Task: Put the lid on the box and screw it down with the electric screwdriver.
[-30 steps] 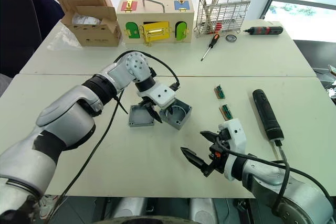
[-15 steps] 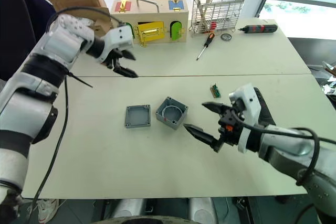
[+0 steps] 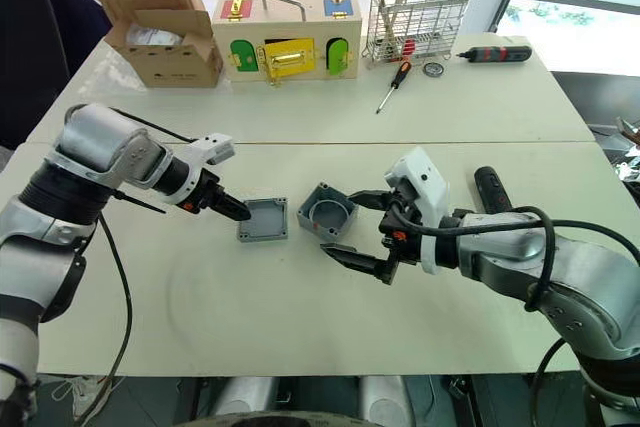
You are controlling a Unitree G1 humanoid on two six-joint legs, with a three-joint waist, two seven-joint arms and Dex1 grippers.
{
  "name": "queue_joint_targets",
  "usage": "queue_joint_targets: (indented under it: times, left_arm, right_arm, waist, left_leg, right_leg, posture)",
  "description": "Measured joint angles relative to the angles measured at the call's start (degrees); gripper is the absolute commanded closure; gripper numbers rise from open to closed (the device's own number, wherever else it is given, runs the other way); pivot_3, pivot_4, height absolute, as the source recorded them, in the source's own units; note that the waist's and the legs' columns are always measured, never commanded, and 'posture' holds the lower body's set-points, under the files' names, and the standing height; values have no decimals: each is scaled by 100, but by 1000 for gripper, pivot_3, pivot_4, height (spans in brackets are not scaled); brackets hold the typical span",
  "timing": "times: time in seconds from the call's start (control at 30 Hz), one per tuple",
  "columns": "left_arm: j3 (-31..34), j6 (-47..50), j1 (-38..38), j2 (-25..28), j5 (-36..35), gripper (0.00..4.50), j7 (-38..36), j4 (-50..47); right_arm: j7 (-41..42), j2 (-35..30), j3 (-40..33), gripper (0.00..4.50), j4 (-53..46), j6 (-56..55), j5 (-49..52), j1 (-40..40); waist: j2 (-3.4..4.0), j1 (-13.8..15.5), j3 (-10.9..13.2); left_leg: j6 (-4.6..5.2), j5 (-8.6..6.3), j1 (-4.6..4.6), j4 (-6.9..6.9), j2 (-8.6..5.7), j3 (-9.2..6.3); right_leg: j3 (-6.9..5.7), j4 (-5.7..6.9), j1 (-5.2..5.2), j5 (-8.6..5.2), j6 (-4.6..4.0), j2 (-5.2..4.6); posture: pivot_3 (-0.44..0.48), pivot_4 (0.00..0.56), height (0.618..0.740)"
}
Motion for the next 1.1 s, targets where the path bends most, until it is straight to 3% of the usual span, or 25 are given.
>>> queue_joint_targets:
  times: [0.27,0.37,0.57,0.7,0.83,0.93,1.1]
  left_arm:
    - [18,0,-49,-177,-1348,679,1818,279]
    - [17,-5,-51,-301,-1582,1496,2270,299]
    - [138,-13,82,-475,-2025,4470,3001,173]
    - [327,1,150,-599,-2239,4470,3375,207]
    - [384,-78,305,-543,-1918,4470,3337,-202]
    - [-19,-1253,297,-99,-970,4470,2717,-595]
    - [638,-3209,304,-348,-62,4470,2148,-450]
  right_arm:
    - [-525,293,12,0,-215,20,15,249]
    - [-649,321,-7,0,-263,29,20,306]
    - [-552,-847,-1528,0,-406,333,610,688]
    - [-418,-1020,-1959,0,-394,324,900,786]
    - [-543,-592,-1942,0,-95,-22,1053,536]
    - [-873,-60,-1563,0,339,-277,767,-174]
    - [-1568,1079,-1169,0,1260,-359,850,-889]
  waist:
    - [8,79,-9]
    - [21,122,-17]
    - [22,106,-19]
    - [23,117,-20]
    - [22,106,-19]
    - [10,66,-12]
    - [11,97,-13]
  left_leg:
    - [-13,8,8,1,-8,8]
    - [-16,9,11,1,-11,4]
    - [-7,4,24,2,-23,1]
    - [25,-14,48,-4,-22,-1]
    - [19,-10,54,-5,-22,6]
    - [-30,17,50,-22,-16,13]
    - [-37,21,-1,-23,-12,11]
  right_leg:
    - [9,-1,3,0,0,-4]
    - [10,-2,14,0,0,-4]
    - [14,-18,47,0,0,-9]
    - [14,-21,61,-1,0,-9]
    - [18,-20,63,-1,0,-9]
    - [21,-23,46,-1,-2,-4]
    - [16,-22,-6,0,-3,-5]
  posture:
    - [0,150,730]
    - [0,150,730]
    - [0,150,730]
    - [0,150,730]
    - [0,150,730]
    - [0,150,730]
    - [0,150,730]
